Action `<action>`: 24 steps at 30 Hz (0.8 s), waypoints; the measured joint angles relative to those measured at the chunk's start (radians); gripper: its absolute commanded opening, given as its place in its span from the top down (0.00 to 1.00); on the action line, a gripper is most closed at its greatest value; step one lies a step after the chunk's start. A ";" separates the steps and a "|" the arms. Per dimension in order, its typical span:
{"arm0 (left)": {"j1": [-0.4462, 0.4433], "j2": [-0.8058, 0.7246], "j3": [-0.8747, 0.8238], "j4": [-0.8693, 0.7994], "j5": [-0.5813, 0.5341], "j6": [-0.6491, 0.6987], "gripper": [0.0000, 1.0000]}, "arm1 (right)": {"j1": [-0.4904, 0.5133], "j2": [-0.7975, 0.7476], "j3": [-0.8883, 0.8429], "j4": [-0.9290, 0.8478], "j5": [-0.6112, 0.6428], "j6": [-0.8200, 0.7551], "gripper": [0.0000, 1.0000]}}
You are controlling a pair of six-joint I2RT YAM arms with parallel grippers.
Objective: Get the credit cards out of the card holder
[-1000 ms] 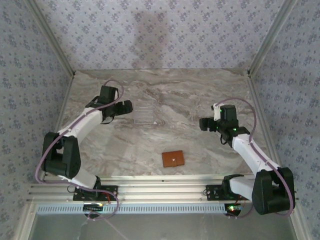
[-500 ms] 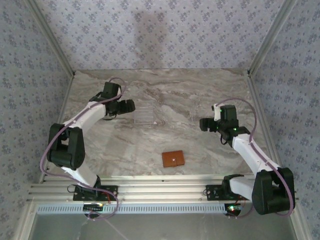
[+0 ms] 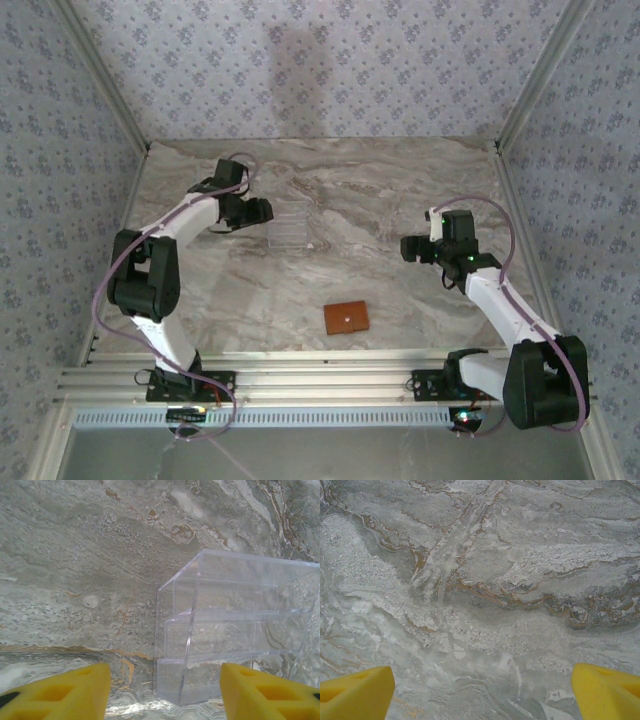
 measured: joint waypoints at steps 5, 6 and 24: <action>0.000 0.031 0.035 -0.016 0.027 0.003 0.54 | -0.005 0.000 0.000 0.000 -0.002 0.000 0.07; 0.000 0.037 0.042 -0.018 0.032 0.005 0.55 | -0.005 0.000 0.000 0.000 -0.002 0.000 0.07; -0.010 0.181 0.188 -0.052 0.050 0.019 0.75 | -0.019 0.000 0.000 0.000 -0.010 0.004 0.07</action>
